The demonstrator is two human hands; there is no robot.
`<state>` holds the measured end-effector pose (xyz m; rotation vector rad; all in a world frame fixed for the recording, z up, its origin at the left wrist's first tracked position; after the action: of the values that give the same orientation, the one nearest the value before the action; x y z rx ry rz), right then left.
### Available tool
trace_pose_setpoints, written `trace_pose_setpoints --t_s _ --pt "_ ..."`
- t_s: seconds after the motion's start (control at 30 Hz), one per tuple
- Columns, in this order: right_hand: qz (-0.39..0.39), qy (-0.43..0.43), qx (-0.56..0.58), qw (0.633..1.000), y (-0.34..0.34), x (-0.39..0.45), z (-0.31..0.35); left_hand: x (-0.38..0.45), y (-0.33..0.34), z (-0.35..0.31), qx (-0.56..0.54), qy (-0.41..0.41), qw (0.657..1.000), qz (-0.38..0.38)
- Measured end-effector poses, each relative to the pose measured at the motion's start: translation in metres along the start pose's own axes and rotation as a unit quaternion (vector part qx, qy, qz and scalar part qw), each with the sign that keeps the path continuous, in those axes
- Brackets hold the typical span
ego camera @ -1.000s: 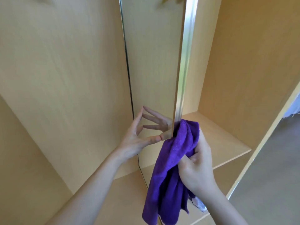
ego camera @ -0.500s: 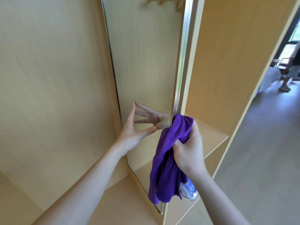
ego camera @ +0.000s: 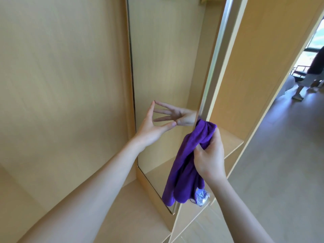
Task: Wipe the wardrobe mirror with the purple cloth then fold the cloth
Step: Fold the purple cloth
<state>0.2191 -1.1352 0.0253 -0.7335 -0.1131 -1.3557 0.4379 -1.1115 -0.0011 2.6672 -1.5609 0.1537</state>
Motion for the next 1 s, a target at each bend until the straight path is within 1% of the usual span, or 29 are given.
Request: trace_pose_setpoints --t_s 0.07,0.1,0.17,0.23,0.3,0.37,0.47,0.53,0.6,0.63,0.67,0.73,0.77,0.8,0.83,0.87,0.9,0.93,0.97,1.0 --pt "-0.014 0.017 -0.002 1.0 -0.008 -0.018 -0.004 -0.018 -0.005 -0.002 0.009 0.002 1.0 -0.026" --pt "-0.017 0.023 -0.006 1.0 -0.012 -0.029 -0.006 -0.032 -0.005 0.002 0.009 0.003 1.0 -0.025" --pt "-0.001 0.012 -0.027 1.0 -0.014 -0.049 -0.005 -0.072 -0.002 0.023 -0.041 -0.026 0.999 0.003" --pt "0.048 -0.038 -0.039 0.997 -0.005 -0.07 0.011 -0.126 -0.004 0.049 -0.109 -0.059 0.992 0.036" --pt "0.105 -0.103 -0.041 0.988 0.013 -0.084 0.031 -0.172 -0.007 0.062 -0.143 -0.07 0.985 0.063" --pt "0.168 -0.148 -0.045 0.973 0.037 -0.092 0.043 -0.201 -0.012 0.067 -0.173 -0.077 0.979 0.073" --pt "0.266 -0.165 -0.039 0.949 0.077 -0.098 0.051 -0.217 -0.025 0.062 -0.18 -0.072 0.98 0.048" --pt "0.317 -0.171 -0.028 0.933 0.103 -0.101 0.058 -0.222 -0.041 0.062 -0.171 -0.069 0.983 -0.001" --pt "0.383 -0.18 -0.021 0.906 0.13 -0.106 0.068 -0.226 -0.056 0.065 -0.151 -0.079 0.985 -0.039" --pt "0.432 -0.18 -0.014 0.884 0.145 -0.11 0.072 -0.228 -0.06 0.065 -0.134 -0.083 0.986 -0.047" --pt "0.492 -0.179 -0.006 0.852 0.16 -0.116 0.077 -0.23 -0.064 0.065 -0.112 -0.088 0.989 -0.052" --pt "0.62 -0.186 0.006 0.762 0.186 -0.135 0.089 -0.234 -0.075 0.065 -0.066 -0.095 0.991 -0.069" --pt "0.668 -0.185 0.011 0.721 0.193 -0.142 0.094 -0.236 -0.08 0.066 -0.053 -0.103 0.99 -0.078" --pt "0.7 -0.184 0.016 0.689 0.2 -0.146 0.098 -0.237 -0.086 0.068 -0.049 -0.111 0.988 -0.091" --pt "0.72 -0.189 0.027 0.667 0.207 -0.149 0.106 -0.24 -0.094 0.07 -0.054 -0.119 0.985 -0.113" --pt "0.73 -0.189 0.053 0.655 0.212 -0.151 0.115 -0.243 -0.102 0.072 -0.073 -0.127 0.98 -0.138" --pt "0.733 -0.175 0.097 0.65 0.216 -0.151 0.124 -0.248 -0.111 0.076 -0.11 -0.138 0.97 -0.167" --pt "0.73 -0.143 0.153 0.651 0.219 -0.149 0.131 -0.252 -0.118 0.08 -0.166 -0.15 0.955 -0.193" --pt "0.716 -0.102 0.209 0.658 0.222 -0.145 0.134 -0.256 -0.124 0.083 -0.231 -0.158 0.936 -0.212" --pt "0.686 -0.069 0.248 0.68 0.225 -0.139 0.133 -0.259 -0.128 0.086 -0.293 -0.162 0.915 -0.226"
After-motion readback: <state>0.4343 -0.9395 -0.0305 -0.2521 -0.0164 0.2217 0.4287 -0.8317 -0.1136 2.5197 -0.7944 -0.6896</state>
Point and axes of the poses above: each hand's wrist, its own x-axis towards the middle knuckle, its own y-axis out of the palm, z = x × y, the point moved 10 cm from there along x, towards the middle knuckle, and after that the axes turned 14 degrees about -x, right-handed, at the moved point
